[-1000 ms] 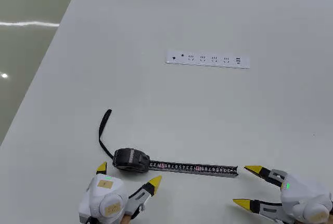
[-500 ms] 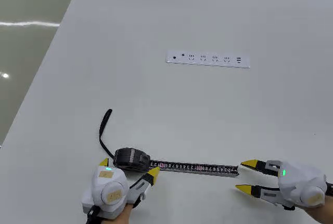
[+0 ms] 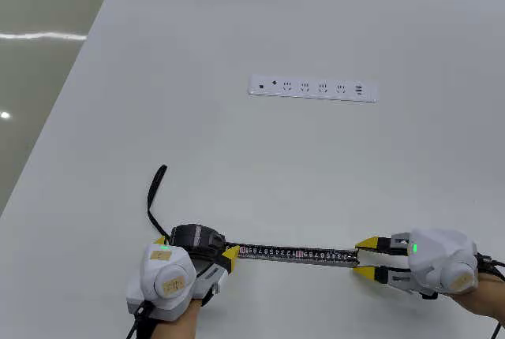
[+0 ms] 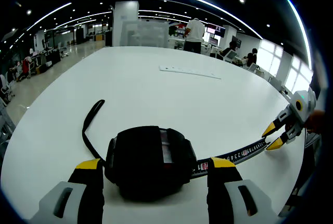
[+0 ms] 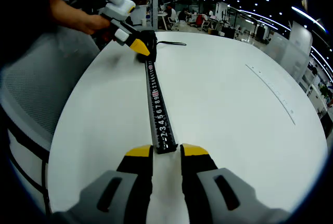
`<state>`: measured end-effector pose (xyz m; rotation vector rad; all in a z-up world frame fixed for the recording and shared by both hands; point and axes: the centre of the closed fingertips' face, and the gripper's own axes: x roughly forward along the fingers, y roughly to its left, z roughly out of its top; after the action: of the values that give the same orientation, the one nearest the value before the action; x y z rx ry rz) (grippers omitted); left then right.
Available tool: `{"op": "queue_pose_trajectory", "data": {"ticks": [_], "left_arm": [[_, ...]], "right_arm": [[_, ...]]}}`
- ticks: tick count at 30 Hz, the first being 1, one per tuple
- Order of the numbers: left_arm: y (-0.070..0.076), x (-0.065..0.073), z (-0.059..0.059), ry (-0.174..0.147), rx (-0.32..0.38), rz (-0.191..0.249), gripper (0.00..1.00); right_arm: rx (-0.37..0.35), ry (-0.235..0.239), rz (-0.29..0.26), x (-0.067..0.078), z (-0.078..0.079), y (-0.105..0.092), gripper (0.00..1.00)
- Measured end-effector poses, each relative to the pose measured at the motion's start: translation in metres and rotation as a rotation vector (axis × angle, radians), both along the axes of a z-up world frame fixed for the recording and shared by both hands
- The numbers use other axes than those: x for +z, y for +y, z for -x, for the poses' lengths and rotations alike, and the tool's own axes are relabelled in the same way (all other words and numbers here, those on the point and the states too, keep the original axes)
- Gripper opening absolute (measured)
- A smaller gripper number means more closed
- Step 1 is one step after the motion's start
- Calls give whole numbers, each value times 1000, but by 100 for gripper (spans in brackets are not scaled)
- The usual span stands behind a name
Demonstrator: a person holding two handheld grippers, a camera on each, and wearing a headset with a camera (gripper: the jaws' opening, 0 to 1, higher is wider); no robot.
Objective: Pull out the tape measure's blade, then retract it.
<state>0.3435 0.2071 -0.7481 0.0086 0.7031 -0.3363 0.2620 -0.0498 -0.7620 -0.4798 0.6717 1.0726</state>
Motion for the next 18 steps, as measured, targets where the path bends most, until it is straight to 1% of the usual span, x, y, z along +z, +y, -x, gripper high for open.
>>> {"op": "queue_pose_trajectory", "data": {"ticks": [2, 6, 7, 18], "left_arm": [[1, -1, -1, 2, 3, 1, 78], [1, -2, -3, 8, 11, 5, 77], [1, -3, -4, 9, 11, 5, 77], [-1, -6, -3, 30, 25, 21, 74]], "right_arm": [[19, 1, 7, -3, -1, 2, 18], [35, 6, 15, -6, -2, 4, 15], [36, 6, 8, -5, -3, 5, 15], [26, 32, -1, -6, -2, 1, 15]]}}
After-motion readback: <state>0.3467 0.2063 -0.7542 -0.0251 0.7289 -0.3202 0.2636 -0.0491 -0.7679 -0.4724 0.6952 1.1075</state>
